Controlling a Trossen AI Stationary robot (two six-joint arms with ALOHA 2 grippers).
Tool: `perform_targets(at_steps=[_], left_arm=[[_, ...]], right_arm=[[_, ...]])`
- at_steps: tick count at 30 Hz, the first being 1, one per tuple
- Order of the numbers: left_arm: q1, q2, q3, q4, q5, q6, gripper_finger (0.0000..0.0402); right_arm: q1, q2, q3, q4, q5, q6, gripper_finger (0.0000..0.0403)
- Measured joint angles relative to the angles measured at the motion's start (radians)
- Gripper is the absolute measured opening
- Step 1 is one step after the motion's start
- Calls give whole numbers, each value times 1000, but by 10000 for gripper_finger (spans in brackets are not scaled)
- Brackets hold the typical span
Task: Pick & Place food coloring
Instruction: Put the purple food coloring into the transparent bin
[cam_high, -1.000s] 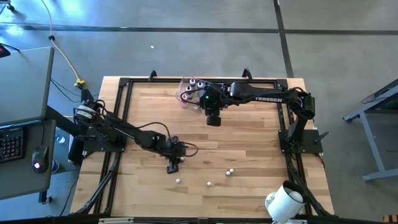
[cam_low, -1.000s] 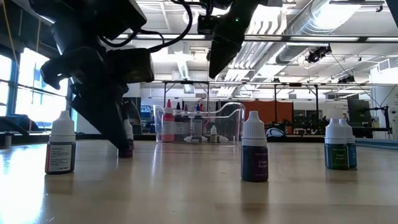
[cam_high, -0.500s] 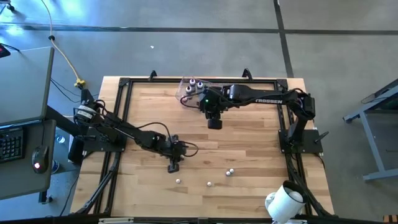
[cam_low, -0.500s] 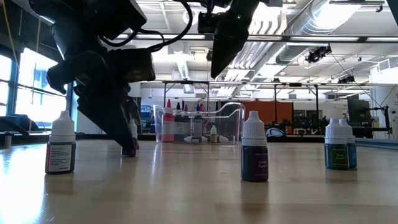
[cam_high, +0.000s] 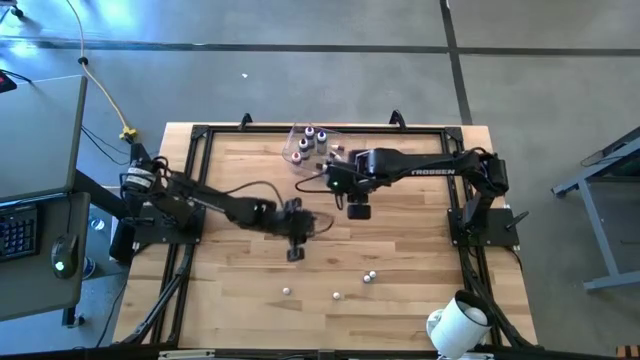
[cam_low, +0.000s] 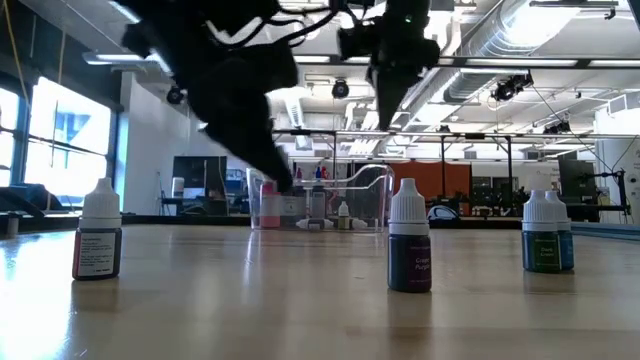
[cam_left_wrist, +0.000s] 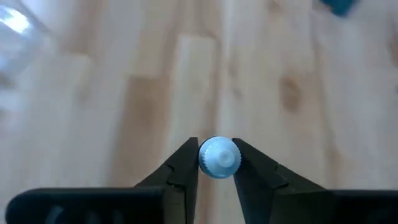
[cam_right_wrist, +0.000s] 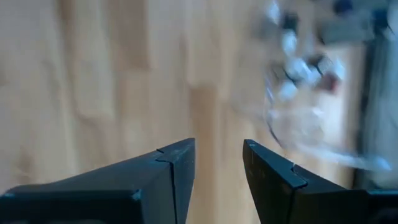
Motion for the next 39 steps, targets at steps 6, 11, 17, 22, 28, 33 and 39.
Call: perform_targets(at_steps=[6, 11, 17, 22, 28, 33, 39], left_arm=[[156, 0, 135, -99, -34, 139, 75], [285, 0, 252, -150, -45, 256, 77], [453, 0, 308, -187, 62, 237, 78], [582, 32, 308, -194, 164, 168, 78], [656, 133, 307, -163, 221, 168, 78], [647, 198, 309, -113, 217, 169, 83], [632, 204, 340, -119, 134, 243, 129]], right_arm=[[-34, -11, -1, -220, 243, 112, 128], [-77, -92, -1, -330, 307, 211, 128], [-115, -271, -6, -268, 398, 263, 128], [-122, -475, -212, 31, 388, 284, 128], [-120, -684, -605, 446, 156, 262, 128], [-120, -769, -869, 791, -33, 246, 128], [-120, -786, -1053, 1165, -77, 68, 128]])
